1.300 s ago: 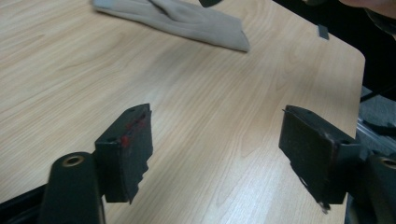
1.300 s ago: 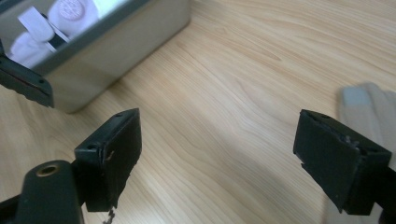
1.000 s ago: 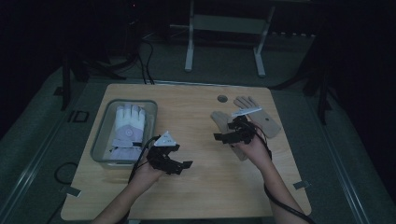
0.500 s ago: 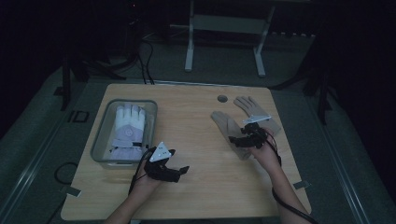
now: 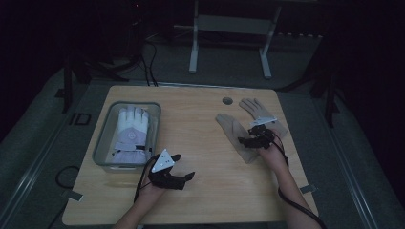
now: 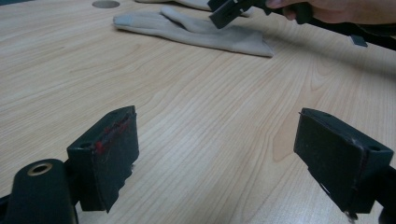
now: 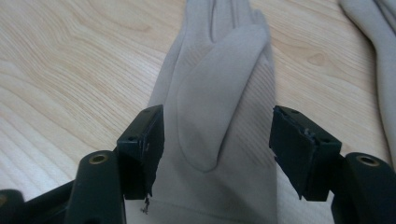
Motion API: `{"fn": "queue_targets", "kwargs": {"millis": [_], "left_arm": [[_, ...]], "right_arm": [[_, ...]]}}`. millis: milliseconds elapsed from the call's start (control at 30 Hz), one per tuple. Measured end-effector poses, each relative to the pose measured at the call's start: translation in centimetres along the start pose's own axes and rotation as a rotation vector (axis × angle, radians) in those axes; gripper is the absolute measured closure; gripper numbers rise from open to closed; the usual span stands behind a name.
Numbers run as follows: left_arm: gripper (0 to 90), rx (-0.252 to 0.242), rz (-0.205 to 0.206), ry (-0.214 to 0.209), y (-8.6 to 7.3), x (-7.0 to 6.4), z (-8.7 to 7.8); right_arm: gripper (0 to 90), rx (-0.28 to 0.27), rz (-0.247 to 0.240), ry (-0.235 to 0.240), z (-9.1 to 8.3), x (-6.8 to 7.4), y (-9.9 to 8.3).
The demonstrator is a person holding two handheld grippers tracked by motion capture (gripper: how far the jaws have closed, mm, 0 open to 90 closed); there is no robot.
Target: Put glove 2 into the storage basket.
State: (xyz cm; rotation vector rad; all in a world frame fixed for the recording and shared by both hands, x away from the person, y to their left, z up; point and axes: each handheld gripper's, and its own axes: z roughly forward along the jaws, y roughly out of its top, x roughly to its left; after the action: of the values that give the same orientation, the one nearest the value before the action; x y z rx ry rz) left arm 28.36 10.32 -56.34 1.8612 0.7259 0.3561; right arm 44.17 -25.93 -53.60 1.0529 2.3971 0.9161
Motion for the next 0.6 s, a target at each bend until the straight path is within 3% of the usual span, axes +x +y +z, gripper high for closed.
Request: {"fn": "queue_targets", "kwargs": {"millis": [100,300,500,600], "left_arm": [[14.1,-0.001,0.008,0.001,-0.2,-0.1,0.0],[14.1,-0.021,0.007,-0.003,-0.4,-0.2,-0.2],[14.1,-0.027,0.003,-0.012,-0.6,-0.1,-0.2],[14.1,-0.032,0.002,-0.01,-0.6,-0.1,-0.2]], "right_arm": [[35.4,0.013,-0.027,0.0,0.6,0.0,0.4],[39.0,0.043,-0.095,-0.044,1.7,0.0,0.6],[40.9,0.031,-0.046,0.038,2.5,-0.5,0.4],[46.4,0.034,-0.022,0.062,2.6,-0.6,0.4]]}}
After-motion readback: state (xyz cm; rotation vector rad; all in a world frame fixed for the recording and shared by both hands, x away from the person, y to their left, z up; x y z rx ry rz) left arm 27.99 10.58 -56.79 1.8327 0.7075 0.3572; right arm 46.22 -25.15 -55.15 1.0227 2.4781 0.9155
